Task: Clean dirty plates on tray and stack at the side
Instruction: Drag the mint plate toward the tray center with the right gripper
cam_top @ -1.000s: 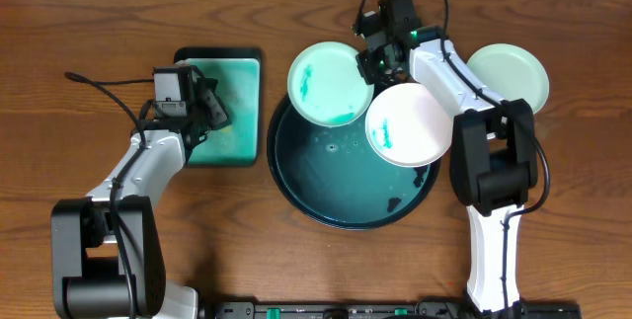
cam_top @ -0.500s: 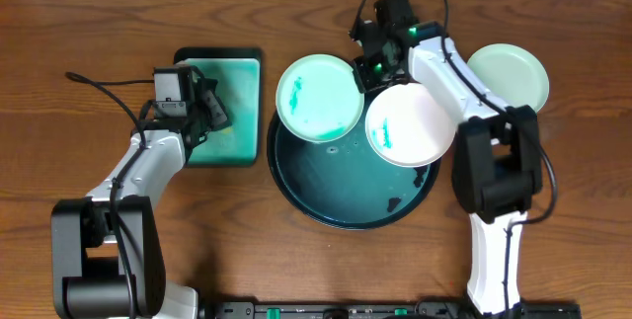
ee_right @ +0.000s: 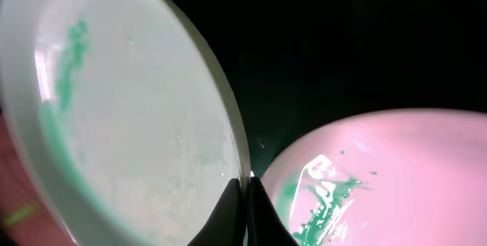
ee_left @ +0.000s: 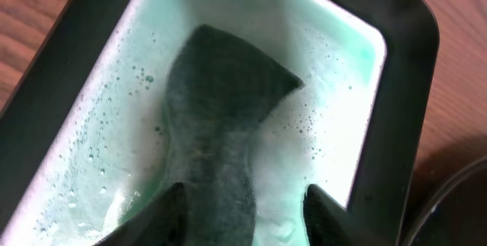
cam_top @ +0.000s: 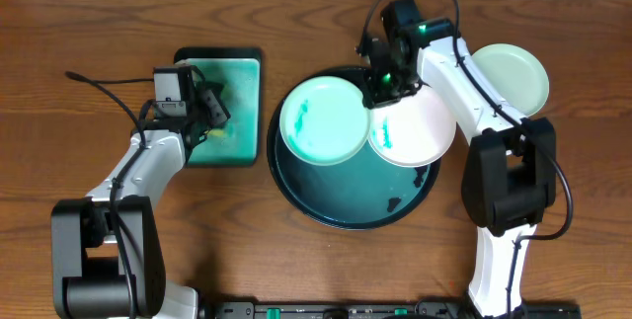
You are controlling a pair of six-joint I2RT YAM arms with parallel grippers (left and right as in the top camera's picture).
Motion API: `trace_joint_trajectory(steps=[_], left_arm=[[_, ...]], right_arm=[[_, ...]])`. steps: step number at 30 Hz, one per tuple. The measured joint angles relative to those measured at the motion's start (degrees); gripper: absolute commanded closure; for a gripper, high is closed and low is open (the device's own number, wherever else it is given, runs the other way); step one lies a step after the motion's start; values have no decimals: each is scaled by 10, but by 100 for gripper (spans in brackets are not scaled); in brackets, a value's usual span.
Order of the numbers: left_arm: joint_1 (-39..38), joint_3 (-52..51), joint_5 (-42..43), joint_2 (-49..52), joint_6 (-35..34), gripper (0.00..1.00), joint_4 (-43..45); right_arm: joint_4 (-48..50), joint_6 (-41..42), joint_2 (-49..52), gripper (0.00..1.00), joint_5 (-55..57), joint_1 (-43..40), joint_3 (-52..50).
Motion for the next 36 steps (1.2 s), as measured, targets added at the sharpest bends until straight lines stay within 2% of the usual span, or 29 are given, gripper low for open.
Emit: trace_joint_trajectory(steps=[5,7,17,20,21,28,29,31,33,36], left_arm=[[0,0,2,0,10,30,0],[0,0,1,0,17,28,0],[0,0,-45,0,23,27,0],[0,0,-49,0,23,27,0],[0,0,-49,0,23,27,0],[0,0,-53,0,23,30,0],[0,0,-53,0,23,30,0],[0,0,-47,0,23,30,0],[0,0,-40,0,23,30,0],[0,0,-33,6,23,30,0]], right_arm=[[38,2,0,99,-2,12,-56],[49,2,0,99,-5,24,-72],[65,5,0,99,29,73,-81],[67,6,0,95,43,76,-87],[66,6,0,99,50,76,-90],[64,7,0,99,98,76,-97],[64,7,0,98,101,76,-97],[64,7,0,86,105,74,-97],[65,9,0,80,106,72,-97],[66,4,0,80,101,67,-98]])
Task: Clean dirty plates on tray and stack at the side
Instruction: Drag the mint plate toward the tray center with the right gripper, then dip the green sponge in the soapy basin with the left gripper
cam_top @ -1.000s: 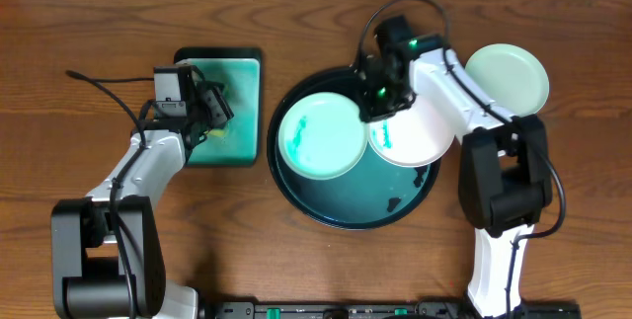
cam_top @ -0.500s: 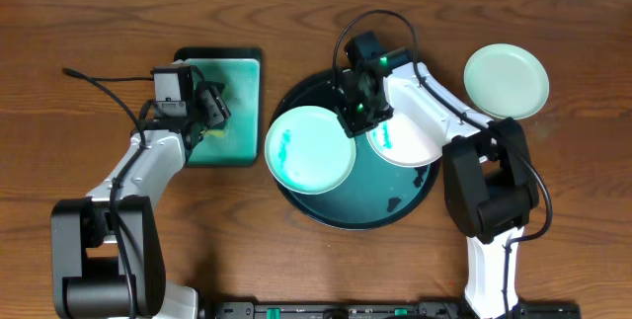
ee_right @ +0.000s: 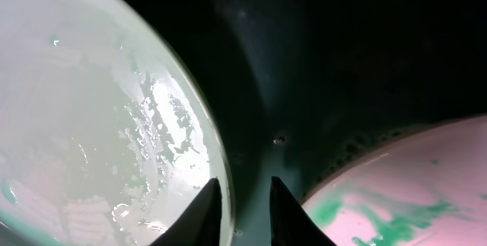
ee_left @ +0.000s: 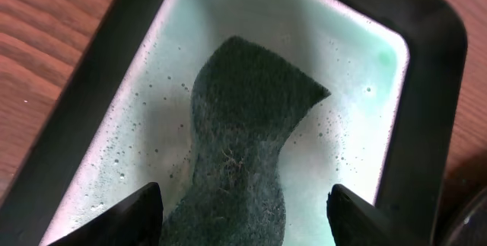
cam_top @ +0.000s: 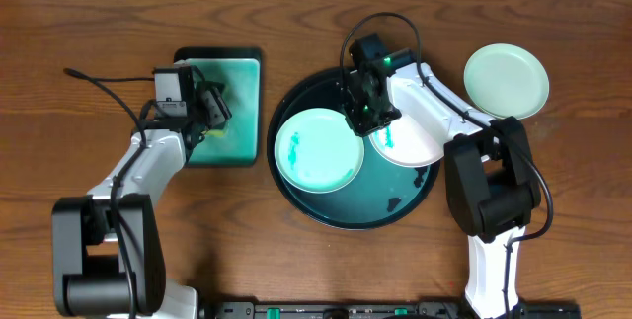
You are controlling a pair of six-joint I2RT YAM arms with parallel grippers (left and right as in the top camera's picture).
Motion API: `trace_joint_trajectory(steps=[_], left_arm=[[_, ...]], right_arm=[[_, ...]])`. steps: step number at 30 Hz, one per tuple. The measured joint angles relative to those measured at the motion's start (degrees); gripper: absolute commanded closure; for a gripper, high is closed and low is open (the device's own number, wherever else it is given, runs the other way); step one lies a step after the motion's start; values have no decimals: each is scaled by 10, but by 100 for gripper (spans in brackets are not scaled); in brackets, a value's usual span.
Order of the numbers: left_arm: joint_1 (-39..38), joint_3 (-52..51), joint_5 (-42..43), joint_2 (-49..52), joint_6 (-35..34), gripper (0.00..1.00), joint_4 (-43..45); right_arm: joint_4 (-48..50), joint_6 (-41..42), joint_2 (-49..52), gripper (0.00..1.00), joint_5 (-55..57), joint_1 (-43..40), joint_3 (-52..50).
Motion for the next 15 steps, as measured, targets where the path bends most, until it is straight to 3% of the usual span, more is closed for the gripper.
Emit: trace_joint_trajectory(steps=[15], left_arm=[[0,0,7,40,31,32,14]], right_arm=[[21,0,0,86,-12,2,-33]])
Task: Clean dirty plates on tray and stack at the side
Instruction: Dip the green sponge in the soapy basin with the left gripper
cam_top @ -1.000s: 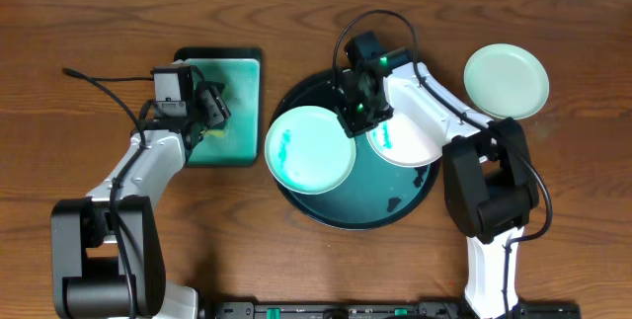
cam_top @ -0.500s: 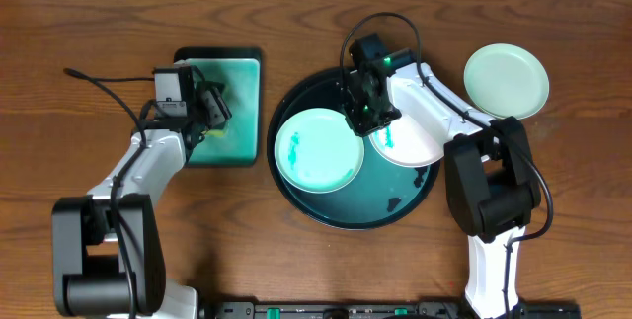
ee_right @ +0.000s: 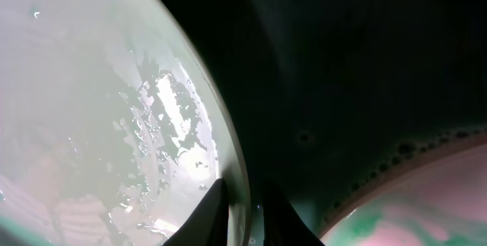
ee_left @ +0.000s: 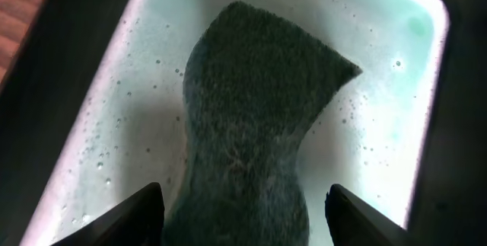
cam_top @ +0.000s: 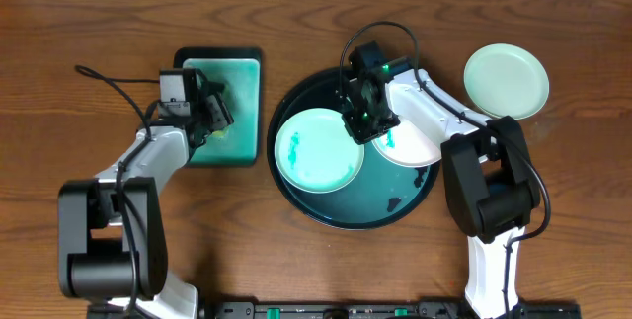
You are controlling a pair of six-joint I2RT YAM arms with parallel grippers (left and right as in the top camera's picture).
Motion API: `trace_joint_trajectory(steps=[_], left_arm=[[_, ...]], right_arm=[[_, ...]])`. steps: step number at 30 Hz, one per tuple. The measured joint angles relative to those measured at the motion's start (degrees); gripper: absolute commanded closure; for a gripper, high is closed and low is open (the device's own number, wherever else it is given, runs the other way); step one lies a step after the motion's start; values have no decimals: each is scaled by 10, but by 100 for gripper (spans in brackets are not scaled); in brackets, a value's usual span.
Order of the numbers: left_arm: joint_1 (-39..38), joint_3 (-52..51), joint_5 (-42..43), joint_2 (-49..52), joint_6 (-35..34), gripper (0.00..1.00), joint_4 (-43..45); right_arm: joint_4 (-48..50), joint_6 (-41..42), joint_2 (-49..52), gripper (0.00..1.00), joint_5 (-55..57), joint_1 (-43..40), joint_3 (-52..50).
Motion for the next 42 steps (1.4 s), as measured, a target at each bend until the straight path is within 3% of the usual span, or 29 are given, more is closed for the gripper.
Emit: trace_joint_trajectory(steps=[5,12,27,34,36,42], left_arm=[[0,0,0,28,29,42,21],[0,0,0,31,80,46,63],[-1,0,0,41,117,48,73],[-9,1,2,57,118,88,76],[-11,1,2,57,120,93,76],[-13,1,1,45,114,93,67]], right_arm=[[0,0,0,86,0,0,0],[0,0,0,86,0,0,0],[-1,0,0,86,0,2,0],[-2,0,0,86,0,2,0],[-2,0,0,86,0,2,0],[-2,0,0,86,0,2,0]])
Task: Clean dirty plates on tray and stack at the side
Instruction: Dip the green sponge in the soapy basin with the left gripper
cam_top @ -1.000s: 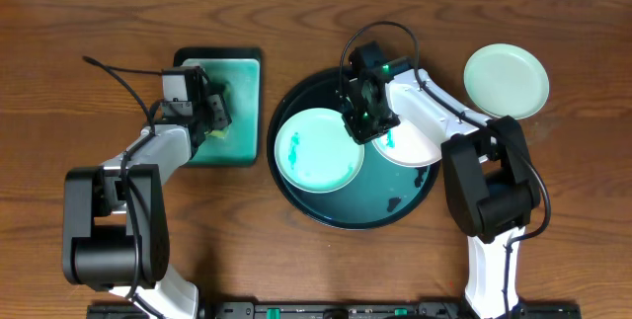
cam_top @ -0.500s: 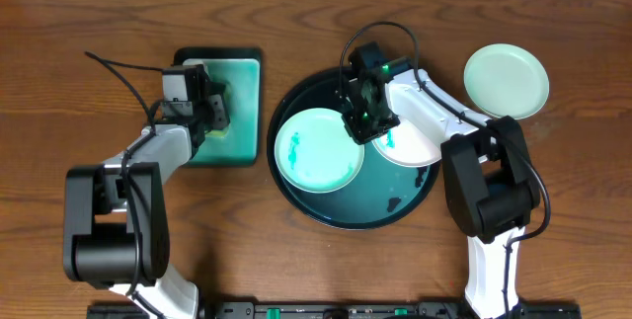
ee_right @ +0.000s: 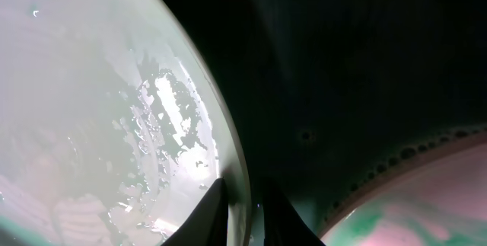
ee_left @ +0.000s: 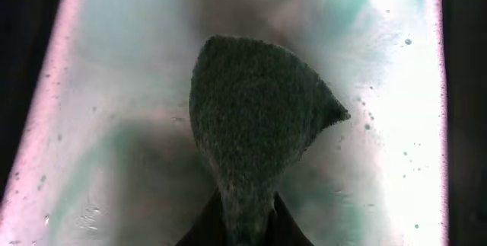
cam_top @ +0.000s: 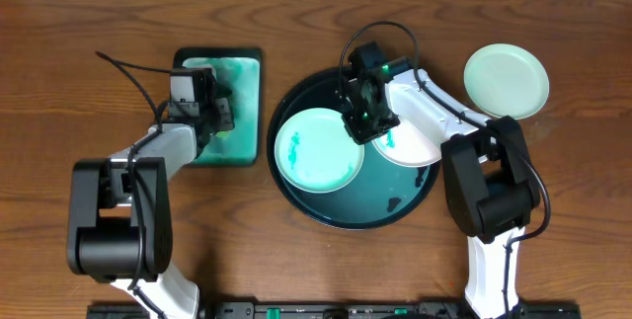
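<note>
A pale green plate [cam_top: 318, 151] smeared with green lies flat in the dark round tray [cam_top: 355, 205]. My right gripper [cam_top: 363, 124] is at its right rim. In the right wrist view that gripper [ee_right: 243, 193] is shut on the green plate's [ee_right: 91, 109] rim, one finger on each side. A pink plate [cam_top: 415, 141] with green smears lies partly under that arm. My left gripper [ee_left: 245, 212] is shut on the dark scouring sponge [ee_left: 259, 116], low in the soapy basin [ee_left: 396, 86].
One clean pale green plate [cam_top: 507, 80] sits on the wooden table to the right of the tray. The black-rimmed basin [cam_top: 219, 55] stands left of the tray. The tray's dark wet floor [ee_right: 342, 63] shows between the two plates.
My left gripper, open around the sponge before, has gone lower into the basin and shut on the sponge. The right gripper and both plates have not moved.
First my right gripper held the green plate tilted by its rim, while the left hung open over the sponge. Then the plate lay flat in the tray with the right jaws open at its rim. They narrowed on the rim, and now the left has pinched the sponge.
</note>
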You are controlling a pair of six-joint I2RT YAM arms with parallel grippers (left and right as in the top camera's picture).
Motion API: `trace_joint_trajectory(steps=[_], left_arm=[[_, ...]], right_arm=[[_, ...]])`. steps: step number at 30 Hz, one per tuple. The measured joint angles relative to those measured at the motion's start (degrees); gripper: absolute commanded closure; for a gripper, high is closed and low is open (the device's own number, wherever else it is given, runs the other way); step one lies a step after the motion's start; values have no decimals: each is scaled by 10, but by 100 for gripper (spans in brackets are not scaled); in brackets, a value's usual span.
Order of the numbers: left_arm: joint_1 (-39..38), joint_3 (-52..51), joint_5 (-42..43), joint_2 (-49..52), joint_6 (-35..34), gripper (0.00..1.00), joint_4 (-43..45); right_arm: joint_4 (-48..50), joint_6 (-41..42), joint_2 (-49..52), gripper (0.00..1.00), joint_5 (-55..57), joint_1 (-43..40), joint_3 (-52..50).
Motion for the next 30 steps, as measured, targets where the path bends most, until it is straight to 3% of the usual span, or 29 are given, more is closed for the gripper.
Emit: trace_joint_trajectory(steps=[13,15,17,24,30], left_arm=[[0,0,-2,-157,-104,93,-64],[0,0,-2,-160,-107,93,-81],[0,0,-2,-152,-108,93,-83],[0,-3,-1,-88,-108,93,-104],[-2,-4,1,-141,-105,93,-132]], right_arm=[[0,0,0,90,-2,0,0],[0,0,0,89,-2,0,0],[4,-2,0,99,-4,0,0],[7,26,-2,99,1,0,0],[5,46,-3,99,3,-1,2]])
